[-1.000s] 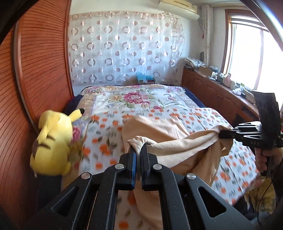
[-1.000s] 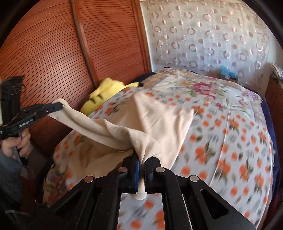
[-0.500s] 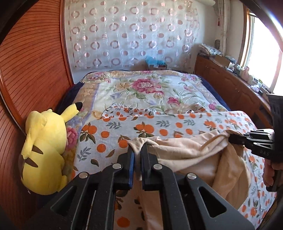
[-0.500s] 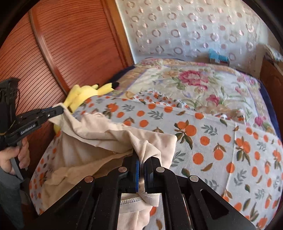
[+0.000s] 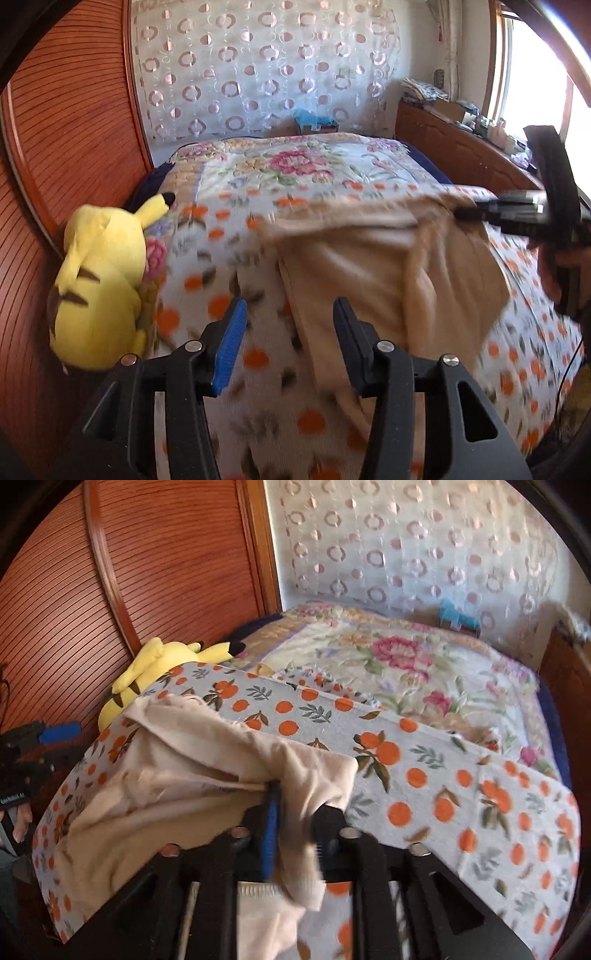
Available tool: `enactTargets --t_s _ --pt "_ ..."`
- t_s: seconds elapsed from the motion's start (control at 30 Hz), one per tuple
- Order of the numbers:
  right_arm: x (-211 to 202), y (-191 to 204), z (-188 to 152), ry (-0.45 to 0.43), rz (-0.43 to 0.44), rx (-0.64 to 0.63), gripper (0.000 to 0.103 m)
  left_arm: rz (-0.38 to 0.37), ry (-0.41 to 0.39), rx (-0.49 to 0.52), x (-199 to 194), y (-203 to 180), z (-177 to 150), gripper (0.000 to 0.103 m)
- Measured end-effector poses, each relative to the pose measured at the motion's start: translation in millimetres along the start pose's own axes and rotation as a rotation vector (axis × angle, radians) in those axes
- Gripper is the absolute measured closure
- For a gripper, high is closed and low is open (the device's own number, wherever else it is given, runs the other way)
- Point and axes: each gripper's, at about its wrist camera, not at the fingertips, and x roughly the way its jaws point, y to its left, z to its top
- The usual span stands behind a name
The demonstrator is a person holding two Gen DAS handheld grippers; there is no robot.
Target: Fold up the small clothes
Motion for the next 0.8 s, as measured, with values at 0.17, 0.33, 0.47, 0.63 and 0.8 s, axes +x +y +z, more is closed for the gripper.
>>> enactTargets --t_s 0.17,0.33,0.47,0.63,0.8 --pt "-40.7 12.3 -23.1 -0.042 -0.023 -0.017 0.05 -0.046 0.024 -0.039 -24.0 -14.6 -39.4 0.053" --pt "-81.3 19.8 -51.8 -0.079 -0.022 0.001 0.049 -0.058 0.033 -0.033 -42.4 -48.6 -70.8 0.053" --pt "-102.2 23.6 -75.4 -0.083 -0.025 0.007 0.048 -0.09 0.011 -0.036 -51.2 -78.7 -83.2 0.053" --pt "-117.4 22.8 -87.8 -0.088 -0.025 0.028 0.048 -0.175 0.051 0.005 -43.0 -111.9 -88.8 0.053" --pt "-129.3 26.1 -94.4 -0.097 -0.022 0.026 0.048 -0.171 0.12 -0.012 -18.5 -121.9 -89.8 0.059"
